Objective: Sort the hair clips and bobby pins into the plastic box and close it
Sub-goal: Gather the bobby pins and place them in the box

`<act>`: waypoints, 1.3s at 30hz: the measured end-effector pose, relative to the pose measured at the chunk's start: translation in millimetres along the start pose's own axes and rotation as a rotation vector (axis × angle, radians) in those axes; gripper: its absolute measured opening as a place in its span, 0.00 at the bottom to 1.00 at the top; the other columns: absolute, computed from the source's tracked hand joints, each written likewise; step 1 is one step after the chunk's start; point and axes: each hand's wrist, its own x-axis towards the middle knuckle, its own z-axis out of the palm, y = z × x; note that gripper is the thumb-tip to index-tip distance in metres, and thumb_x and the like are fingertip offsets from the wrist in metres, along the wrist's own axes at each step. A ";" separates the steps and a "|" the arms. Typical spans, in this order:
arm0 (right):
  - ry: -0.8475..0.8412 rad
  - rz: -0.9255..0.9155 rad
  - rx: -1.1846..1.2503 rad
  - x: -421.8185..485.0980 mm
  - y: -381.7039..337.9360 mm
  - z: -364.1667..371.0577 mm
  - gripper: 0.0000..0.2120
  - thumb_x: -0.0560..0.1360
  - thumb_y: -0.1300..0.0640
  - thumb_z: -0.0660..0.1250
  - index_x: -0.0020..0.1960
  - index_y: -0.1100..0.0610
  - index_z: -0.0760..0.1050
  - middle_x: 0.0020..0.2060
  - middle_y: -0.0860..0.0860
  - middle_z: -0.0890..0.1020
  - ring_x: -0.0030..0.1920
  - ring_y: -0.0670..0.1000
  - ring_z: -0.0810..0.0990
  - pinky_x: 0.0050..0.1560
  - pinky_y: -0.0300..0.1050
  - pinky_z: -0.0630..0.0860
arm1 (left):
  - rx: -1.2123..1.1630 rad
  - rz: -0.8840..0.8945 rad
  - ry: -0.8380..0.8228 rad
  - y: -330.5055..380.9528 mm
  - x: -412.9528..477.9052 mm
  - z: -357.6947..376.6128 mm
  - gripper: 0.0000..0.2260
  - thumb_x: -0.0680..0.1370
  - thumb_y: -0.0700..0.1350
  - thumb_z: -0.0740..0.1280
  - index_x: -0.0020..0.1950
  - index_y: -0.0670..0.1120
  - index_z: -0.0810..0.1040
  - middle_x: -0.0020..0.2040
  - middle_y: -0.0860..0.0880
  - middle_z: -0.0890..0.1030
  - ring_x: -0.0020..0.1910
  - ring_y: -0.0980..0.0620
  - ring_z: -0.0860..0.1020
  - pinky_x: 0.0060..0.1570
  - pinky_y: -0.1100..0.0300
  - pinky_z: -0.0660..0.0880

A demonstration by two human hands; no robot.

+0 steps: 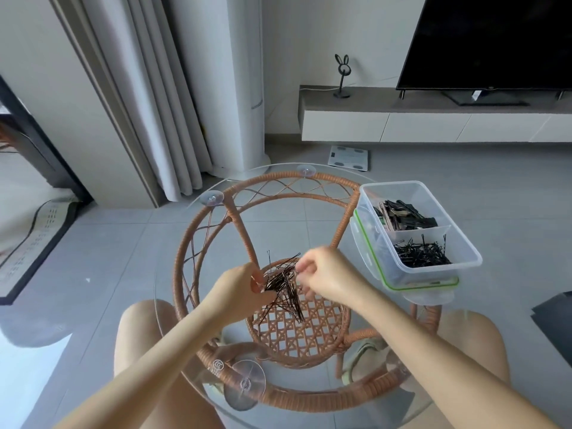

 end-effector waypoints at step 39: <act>-0.097 -0.353 -0.079 -1.0 41.6 -4.7 0.09 0.75 0.58 0.65 0.49 0.60 0.81 0.42 0.54 0.82 0.44 0.51 0.78 0.48 0.46 0.74 | 0.169 0.198 -0.033 21.8 6.8 -16.1 0.09 0.73 0.48 0.70 0.50 0.46 0.84 0.45 0.49 0.85 0.37 0.55 0.77 0.34 0.69 0.71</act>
